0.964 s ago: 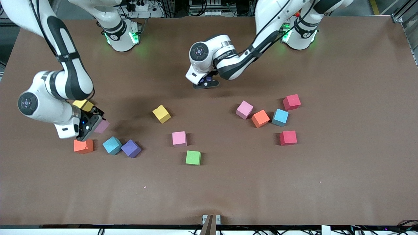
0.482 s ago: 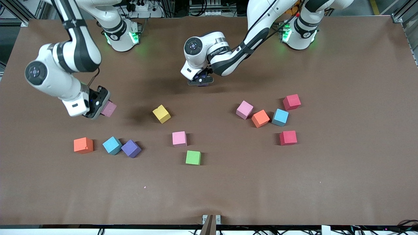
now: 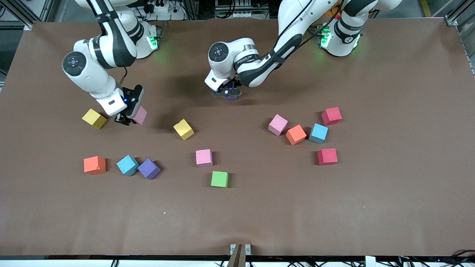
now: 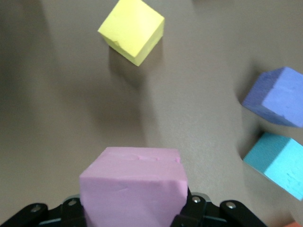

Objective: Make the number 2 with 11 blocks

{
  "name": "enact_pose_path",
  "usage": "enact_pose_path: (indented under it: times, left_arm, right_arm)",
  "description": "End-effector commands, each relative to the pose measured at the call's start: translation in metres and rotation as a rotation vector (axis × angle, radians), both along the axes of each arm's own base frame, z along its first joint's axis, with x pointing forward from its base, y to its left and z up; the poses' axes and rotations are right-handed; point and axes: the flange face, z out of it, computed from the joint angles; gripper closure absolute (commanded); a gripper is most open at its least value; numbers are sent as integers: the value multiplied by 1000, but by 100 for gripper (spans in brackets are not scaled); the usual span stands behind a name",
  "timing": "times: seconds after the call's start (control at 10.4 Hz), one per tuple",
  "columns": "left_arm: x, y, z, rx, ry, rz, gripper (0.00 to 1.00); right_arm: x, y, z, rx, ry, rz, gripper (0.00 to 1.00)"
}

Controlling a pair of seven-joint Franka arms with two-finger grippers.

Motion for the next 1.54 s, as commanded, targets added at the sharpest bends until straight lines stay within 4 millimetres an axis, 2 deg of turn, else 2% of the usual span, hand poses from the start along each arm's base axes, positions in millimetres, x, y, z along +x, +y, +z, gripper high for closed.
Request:
enact_pose_path:
  times: [0.0,0.1,0.29,0.39,0.58,0.67,0.87,0.96,1.06,1.16,1.25,1.45]
  left_arm:
    - [1,-4,2,-1,-35,2,0]
    - [4,-5,9,-7,-42,6,0]
    - [16,-2,38,-15,-74,39,0]
    - [23,3,62,-8,-95,52,0]
    - [62,30,87,30,-119,165,0]
    - [92,52,92,48,-126,272,0]
    - [165,118,92,76,-118,451,0]
    - [184,147,86,110,-103,522,0]
    - [197,170,83,128,-98,582,0]
    - [201,187,78,149,-94,628,0]
    - [198,199,67,175,-83,650,0]
    - [199,213,60,180,-88,724,0]
  right_arm:
    - [-10,12,6,8,-27,101,76]
    - [-9,12,3,7,-25,115,76]
    - [-8,20,-1,8,-49,158,76]
    - [-10,29,-3,7,-50,200,76]
    - [-13,37,-12,5,-34,241,77]
    - [-19,55,-17,7,-23,271,79]
    - [-28,77,-24,10,6,225,79]
    - [-35,95,-31,9,17,217,80]
    - [-44,116,-36,10,23,175,80]
    - [-60,146,-38,11,25,160,82]
    - [-72,164,-43,6,37,129,82]
    - [-97,199,-44,7,37,128,82]
